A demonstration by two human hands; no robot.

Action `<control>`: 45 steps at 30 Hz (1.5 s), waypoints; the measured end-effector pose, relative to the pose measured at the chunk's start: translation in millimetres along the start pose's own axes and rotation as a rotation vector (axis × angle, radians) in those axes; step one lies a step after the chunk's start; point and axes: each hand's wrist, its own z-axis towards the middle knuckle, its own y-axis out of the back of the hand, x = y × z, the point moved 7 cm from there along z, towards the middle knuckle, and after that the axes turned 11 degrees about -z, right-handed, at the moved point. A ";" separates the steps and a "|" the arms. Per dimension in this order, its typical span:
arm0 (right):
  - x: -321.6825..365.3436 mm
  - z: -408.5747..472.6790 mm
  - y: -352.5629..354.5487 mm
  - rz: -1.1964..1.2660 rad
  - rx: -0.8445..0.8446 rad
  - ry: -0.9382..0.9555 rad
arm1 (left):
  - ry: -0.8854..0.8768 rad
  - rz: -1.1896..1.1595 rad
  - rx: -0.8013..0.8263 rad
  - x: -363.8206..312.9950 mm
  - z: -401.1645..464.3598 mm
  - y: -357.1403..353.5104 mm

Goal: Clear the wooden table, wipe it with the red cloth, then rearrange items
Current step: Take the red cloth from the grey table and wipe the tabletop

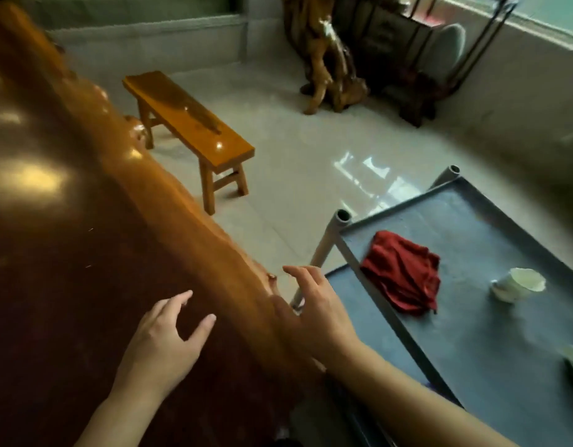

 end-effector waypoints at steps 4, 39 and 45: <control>-78.8 -6.6 58.8 0.012 -0.130 -0.164 | -0.143 -0.019 0.136 -83.2 32.1 -56.1; -297.1 -0.4 94.5 0.363 -0.263 -0.799 | -0.123 -0.330 0.689 -314.6 96.5 -293.9; -239.7 10.4 127.3 0.449 -0.369 -0.484 | 0.008 -0.911 0.855 -311.9 60.9 -222.1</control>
